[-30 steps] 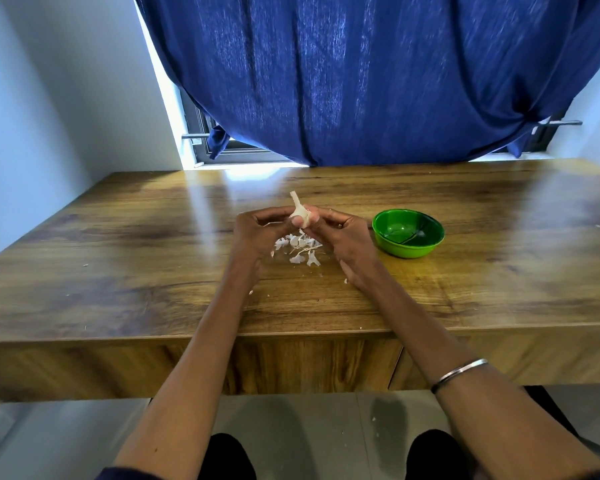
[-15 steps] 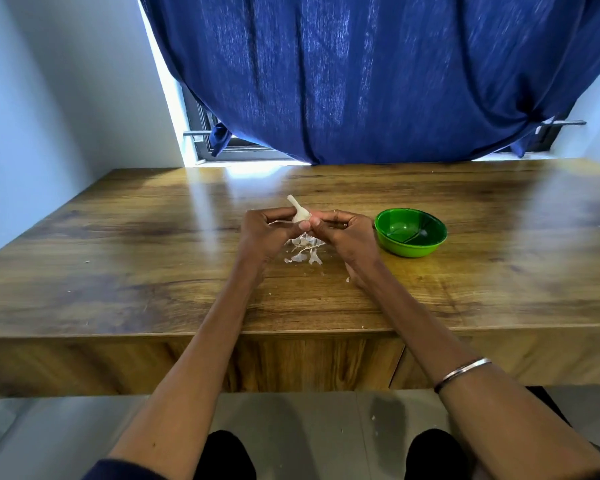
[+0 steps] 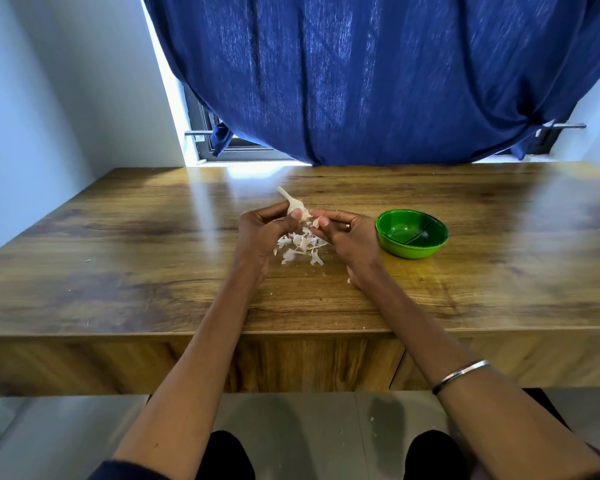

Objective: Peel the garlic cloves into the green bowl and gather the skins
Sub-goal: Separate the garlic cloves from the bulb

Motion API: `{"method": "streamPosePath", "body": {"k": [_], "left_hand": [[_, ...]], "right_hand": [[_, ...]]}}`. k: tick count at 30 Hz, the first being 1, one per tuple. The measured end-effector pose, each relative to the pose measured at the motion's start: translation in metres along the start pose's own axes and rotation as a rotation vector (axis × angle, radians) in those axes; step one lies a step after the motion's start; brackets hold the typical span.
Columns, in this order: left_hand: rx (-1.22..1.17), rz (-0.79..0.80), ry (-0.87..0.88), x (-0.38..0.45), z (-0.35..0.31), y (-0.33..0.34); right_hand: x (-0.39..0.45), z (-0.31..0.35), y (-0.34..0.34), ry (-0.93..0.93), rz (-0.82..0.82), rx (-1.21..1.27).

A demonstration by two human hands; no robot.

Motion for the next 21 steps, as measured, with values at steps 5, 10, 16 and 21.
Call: {"method": "streamPosePath", "body": {"k": [5,10,16,21], "left_hand": [[0.049,-0.044,0.041,0.002,0.002,-0.005],[0.096,-0.07,0.04,0.001,0.001,-0.004],[0.156,-0.006,0.059,-0.002,-0.003,0.0],[0.2,-0.017,0.058,0.0,-0.003,0.0]], "right_hand": [[0.0,0.001,0.003,-0.147,-0.007,-0.421],[-0.005,0.009,0.006,-0.26,-0.02,-0.328],[-0.007,0.009,0.006,-0.239,0.041,-0.249],[-0.007,0.007,0.004,-0.182,0.065,-0.258]]}}
Point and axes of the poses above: each hand's wrist, its own x-axis towards the middle knuckle, its own y-axis out of the palm, z = x × y, the point moved 3 cm from there along x, towards the middle knuckle, and after that the axes turned 6 degrees about z, right-handed, at the moved point
